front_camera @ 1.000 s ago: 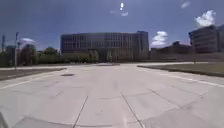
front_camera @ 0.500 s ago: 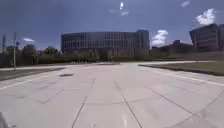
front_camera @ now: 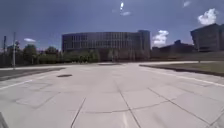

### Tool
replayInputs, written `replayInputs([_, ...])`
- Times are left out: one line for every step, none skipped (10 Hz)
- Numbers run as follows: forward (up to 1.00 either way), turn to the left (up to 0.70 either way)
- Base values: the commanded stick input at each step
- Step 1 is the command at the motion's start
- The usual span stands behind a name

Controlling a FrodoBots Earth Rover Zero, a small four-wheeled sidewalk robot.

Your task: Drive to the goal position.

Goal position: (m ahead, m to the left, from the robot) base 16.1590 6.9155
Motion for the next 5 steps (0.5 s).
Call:
replayInputs([0.50,0.00])
replayInputs([0.50,0.00])
replayInputs([0.50,0.00])
replayInputs([0.50,0.00])
replayInputs([0.50,0.00])
